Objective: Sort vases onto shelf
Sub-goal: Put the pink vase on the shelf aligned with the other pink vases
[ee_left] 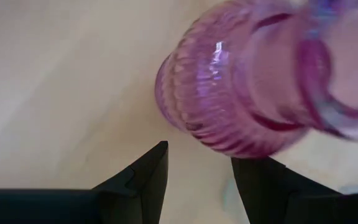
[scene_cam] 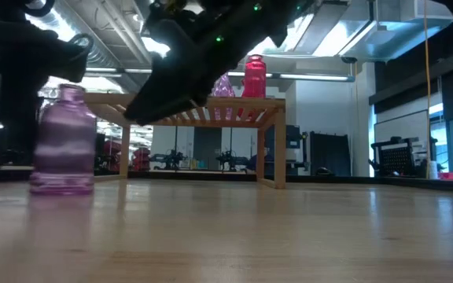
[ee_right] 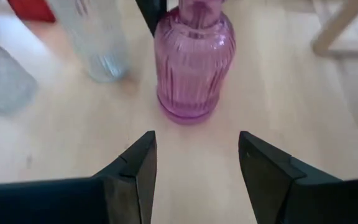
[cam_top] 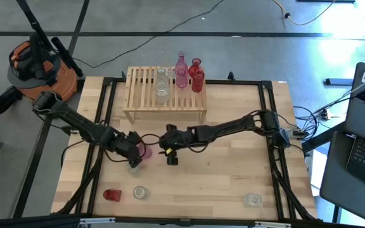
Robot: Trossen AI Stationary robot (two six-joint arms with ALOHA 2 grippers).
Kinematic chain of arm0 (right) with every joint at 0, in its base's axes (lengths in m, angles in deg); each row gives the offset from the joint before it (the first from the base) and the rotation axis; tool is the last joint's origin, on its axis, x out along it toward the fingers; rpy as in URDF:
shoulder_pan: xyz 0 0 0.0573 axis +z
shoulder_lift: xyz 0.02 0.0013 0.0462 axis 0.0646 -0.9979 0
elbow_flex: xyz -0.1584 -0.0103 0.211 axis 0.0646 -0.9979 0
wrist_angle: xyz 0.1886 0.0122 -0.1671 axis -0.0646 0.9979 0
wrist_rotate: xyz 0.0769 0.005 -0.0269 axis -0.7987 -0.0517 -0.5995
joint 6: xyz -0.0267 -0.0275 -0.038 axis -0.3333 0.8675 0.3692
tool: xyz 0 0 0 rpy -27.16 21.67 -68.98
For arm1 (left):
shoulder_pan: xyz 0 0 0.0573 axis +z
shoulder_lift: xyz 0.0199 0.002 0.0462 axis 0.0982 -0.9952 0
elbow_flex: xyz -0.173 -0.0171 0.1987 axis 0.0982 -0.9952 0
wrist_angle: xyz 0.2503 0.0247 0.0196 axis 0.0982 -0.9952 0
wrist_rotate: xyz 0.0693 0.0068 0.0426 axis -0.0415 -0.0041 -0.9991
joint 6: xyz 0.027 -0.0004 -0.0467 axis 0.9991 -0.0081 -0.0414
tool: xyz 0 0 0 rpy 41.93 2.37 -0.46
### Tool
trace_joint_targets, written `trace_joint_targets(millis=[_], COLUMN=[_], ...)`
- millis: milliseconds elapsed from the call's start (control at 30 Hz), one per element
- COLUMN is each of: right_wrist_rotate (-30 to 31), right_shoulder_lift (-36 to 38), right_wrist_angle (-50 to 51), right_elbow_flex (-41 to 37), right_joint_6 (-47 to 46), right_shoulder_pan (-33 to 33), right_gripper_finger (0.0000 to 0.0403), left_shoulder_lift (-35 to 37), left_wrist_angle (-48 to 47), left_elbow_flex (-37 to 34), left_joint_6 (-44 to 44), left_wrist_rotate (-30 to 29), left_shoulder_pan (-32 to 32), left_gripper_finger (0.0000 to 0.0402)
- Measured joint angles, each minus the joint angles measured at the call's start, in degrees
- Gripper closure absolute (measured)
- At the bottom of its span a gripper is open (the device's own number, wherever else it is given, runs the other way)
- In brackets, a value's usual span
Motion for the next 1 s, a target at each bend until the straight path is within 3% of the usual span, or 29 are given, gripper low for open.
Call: trace_joint_targets(millis=[333, 467, 600, 767, 1000], right_wrist_rotate=[3.71, 10.23, 12.57, 16.46, 15.66], right_shoulder_lift=[1.04, 1.04, 1.04, 1.04, 1.04], right_wrist_angle=[4.08, 4.91, 4.82, 2.26, -5.05], right_elbow_flex=[0.0, 0.0, 0.0, 0.0, -0.01], right_joint_6=[0.34, -0.93, -1.09, -0.95, 1.97], right_shoulder_pan=[1.36, 1.48, 1.27, 1.39, 0.96], right_gripper_finger=[0.0226, 0.0226, 0.0226, 0.0226, 0.0226], left_shoulder_lift=[-0.18, -0.42, -1.2, -2.65, -5.6], left_wrist_angle=[4.3, -0.8, -3.86, 1.76, 13.26], left_elbow_flex=[-0.26, -0.63, -0.56, -0.52, -0.43], left_joint_6=[9.16, 7.38, 7.84, 13.76, 18.93], left_wrist_rotate=[-11.56, -10.39, -12.27, -12.3, -11.55], left_shoulder_pan=[4.24, 8.24, 10.65, 12.87, 13.14], left_gripper_finger=[0.0233, 0.0233, 0.0233, 0.0233, 0.0233])
